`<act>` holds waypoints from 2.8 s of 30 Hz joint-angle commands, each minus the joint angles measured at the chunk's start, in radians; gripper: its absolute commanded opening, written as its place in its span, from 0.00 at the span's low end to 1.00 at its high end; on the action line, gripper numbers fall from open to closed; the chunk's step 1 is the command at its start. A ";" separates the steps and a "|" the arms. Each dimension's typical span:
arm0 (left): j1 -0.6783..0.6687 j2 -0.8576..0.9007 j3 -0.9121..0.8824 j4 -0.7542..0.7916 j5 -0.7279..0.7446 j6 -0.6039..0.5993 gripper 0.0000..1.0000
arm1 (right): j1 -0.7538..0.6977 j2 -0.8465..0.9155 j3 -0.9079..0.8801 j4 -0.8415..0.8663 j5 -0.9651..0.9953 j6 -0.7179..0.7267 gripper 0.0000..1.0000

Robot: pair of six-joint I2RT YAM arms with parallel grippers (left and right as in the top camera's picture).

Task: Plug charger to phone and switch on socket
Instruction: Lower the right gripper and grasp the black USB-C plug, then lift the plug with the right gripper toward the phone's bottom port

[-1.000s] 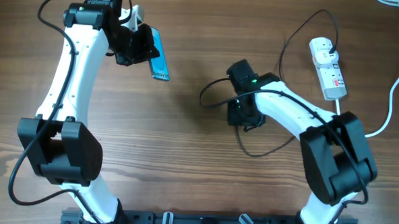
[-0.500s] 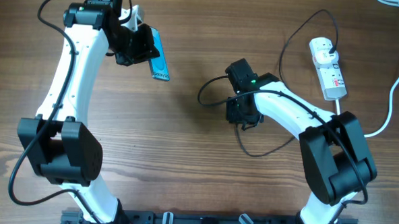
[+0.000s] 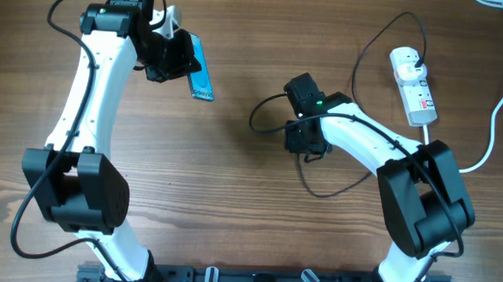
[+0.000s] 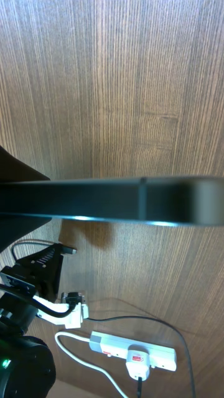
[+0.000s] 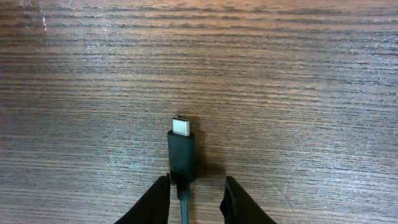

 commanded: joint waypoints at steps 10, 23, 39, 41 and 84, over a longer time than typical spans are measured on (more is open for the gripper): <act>0.001 0.001 0.006 0.011 0.002 -0.009 0.04 | 0.000 0.016 -0.013 -0.008 -0.009 0.010 0.31; 0.001 0.001 0.006 0.011 0.002 -0.009 0.04 | 0.055 0.016 -0.013 -0.008 0.078 0.066 0.31; 0.001 0.001 0.006 0.010 0.002 -0.009 0.04 | 0.053 0.029 -0.013 -0.003 0.089 0.038 0.31; 0.001 0.001 0.006 0.010 0.003 -0.009 0.04 | 0.053 0.050 -0.013 -0.005 0.088 0.038 0.31; -0.019 0.001 0.006 0.327 0.698 -0.028 0.04 | 0.054 -0.453 0.161 -0.177 -0.381 -0.168 0.04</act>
